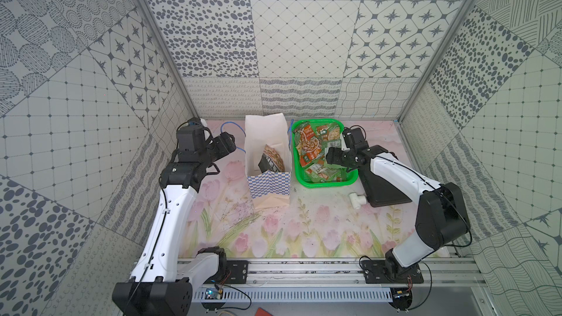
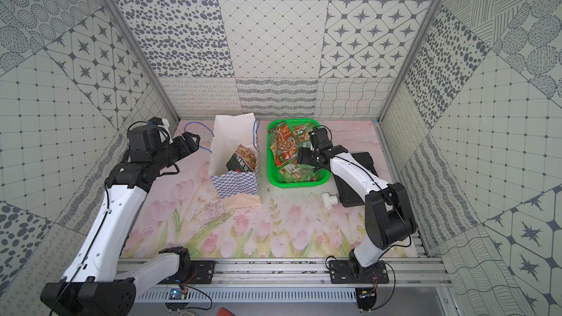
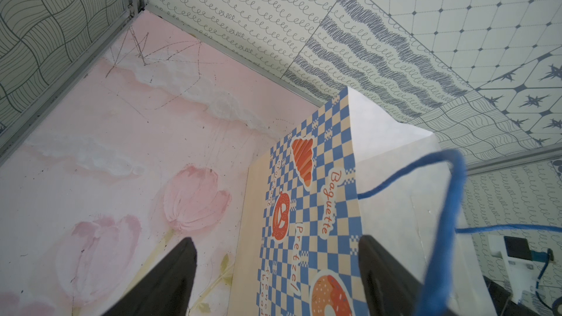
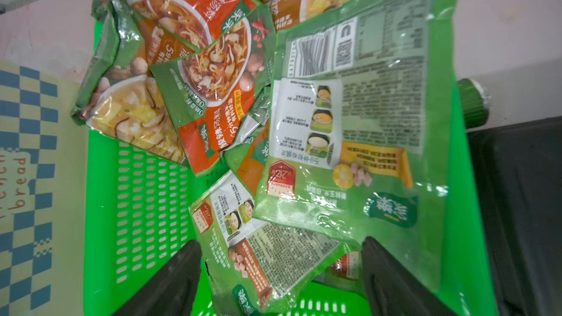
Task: Place the condiment packets inside the bag
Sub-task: Pick up the condiment packet from the storage box.
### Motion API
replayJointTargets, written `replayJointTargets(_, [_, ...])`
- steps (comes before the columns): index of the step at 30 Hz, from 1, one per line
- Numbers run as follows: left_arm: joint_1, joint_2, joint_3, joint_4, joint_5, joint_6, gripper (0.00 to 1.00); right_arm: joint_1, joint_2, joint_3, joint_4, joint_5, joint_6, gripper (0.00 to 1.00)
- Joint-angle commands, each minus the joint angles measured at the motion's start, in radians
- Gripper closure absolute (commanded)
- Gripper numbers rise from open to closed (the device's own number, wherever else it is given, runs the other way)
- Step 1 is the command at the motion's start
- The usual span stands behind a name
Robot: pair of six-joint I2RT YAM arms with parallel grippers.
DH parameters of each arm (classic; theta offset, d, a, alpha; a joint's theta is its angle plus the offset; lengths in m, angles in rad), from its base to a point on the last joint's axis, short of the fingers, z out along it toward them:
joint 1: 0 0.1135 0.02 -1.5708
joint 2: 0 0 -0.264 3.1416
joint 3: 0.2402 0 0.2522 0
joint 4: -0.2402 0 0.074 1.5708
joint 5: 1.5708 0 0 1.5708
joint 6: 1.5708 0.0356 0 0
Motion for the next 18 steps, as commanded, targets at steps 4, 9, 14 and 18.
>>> replayJointTargets(4, [-0.001, -0.002, 0.009, 0.013, 0.019, 0.005, 0.13, 0.070, 0.142, 0.152, -0.075, 0.217, -0.073, 0.14])
replayJointTargets(9, [-0.001, -0.004, 0.009, 0.011, 0.012, 0.008, 0.13, 0.115, 0.278, 0.263, -0.142, 0.425, -0.110, 0.14])
replayJointTargets(14, [0.001, -0.006, 0.010, 0.010, 0.016, 0.009, 0.13, 0.124, 0.398, 0.333, -0.177, 0.519, -0.125, 0.16])
replayJointTargets(18, [0.000, -0.008, 0.010, 0.010, 0.015, 0.008, 0.13, 0.132, 0.481, 0.394, -0.231, 0.588, -0.130, 0.22])
